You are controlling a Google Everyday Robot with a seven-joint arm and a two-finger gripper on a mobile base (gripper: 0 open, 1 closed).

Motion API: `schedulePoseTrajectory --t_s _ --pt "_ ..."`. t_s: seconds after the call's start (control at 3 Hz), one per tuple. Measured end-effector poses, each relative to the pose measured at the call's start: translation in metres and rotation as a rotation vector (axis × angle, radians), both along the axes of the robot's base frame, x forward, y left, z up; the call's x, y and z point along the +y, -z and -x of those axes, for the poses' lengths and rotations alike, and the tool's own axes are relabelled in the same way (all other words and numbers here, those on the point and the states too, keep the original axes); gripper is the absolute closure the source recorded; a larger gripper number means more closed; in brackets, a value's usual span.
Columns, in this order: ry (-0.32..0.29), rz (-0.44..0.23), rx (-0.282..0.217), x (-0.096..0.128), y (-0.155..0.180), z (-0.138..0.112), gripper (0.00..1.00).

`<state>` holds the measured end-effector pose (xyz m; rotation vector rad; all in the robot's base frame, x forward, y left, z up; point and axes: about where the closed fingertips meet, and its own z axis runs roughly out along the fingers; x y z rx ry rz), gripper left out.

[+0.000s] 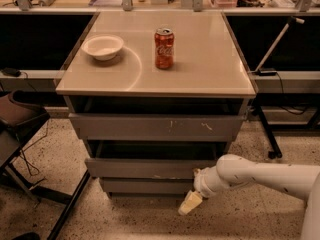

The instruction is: Close middle drawer

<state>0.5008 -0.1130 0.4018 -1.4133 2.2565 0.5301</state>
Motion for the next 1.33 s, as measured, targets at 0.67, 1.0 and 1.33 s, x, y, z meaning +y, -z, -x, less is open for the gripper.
schedulePoseTrajectory --t_s 0.67,1.0,1.33 --pt "0.013 -0.009 -0.001 -0.008 -0.003 -0.016 0.00" --pt "0.013 -0.020 0.001 -0.008 -0.006 -0.029 0.00" --pt "0.013 -0.020 0.001 -0.009 -0.006 -0.029 0.00"
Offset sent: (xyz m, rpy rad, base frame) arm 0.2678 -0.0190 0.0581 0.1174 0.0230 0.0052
